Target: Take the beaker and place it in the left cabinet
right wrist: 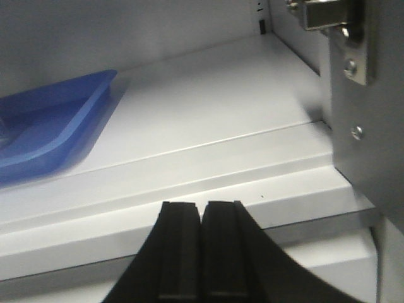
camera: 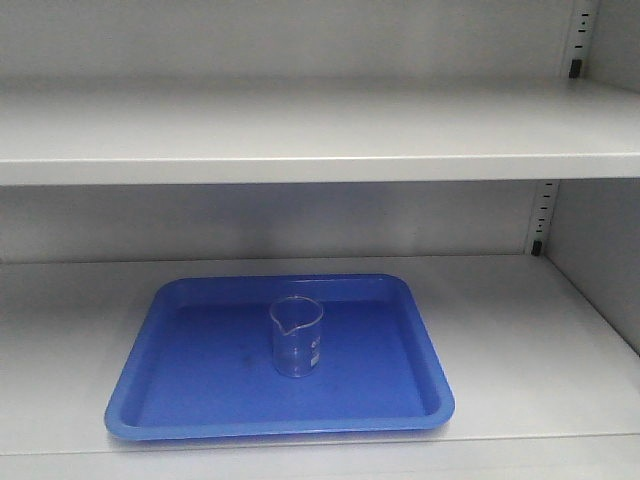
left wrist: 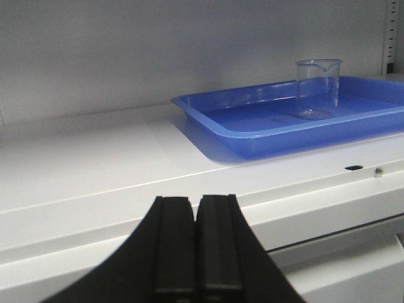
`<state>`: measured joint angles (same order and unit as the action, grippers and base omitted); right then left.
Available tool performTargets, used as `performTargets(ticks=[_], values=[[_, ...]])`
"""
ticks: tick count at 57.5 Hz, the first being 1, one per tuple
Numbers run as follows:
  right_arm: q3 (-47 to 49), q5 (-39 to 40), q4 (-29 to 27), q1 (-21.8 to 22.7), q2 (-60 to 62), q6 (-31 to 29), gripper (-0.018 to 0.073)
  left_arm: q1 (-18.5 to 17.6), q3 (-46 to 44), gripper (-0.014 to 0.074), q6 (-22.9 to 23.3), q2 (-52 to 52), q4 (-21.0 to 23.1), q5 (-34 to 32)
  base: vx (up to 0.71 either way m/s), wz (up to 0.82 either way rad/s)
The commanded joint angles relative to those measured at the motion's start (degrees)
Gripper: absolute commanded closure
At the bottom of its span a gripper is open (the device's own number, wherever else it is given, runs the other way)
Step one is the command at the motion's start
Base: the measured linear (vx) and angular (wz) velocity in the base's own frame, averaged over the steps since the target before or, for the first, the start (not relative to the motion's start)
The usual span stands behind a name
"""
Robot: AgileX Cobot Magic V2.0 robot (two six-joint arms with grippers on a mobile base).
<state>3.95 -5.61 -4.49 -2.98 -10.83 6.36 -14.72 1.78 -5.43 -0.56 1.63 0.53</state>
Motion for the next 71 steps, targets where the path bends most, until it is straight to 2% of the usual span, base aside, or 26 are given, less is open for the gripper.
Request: performTargets(ticks=[1,9,71], values=[[-1.2,1.8,2.1,1.3,6.0,-0.9,0.0565,-0.2,0.9,0.0595,0.2,-1.0,0.5,-4.8,0.00,0.00],[-5.6,2.4,2.6,1.2,12.6,-0.9,0.0565,-0.2,0.9,0.0595,0.2,-1.0,0.5,-4.8,0.00,0.00],[-6.1,3.6,2.6,1.2,12.3,-0.7,0.0565,-0.2,0.9,0.0595,0.2,-1.0,0.5,-4.8,0.00,0.00]])
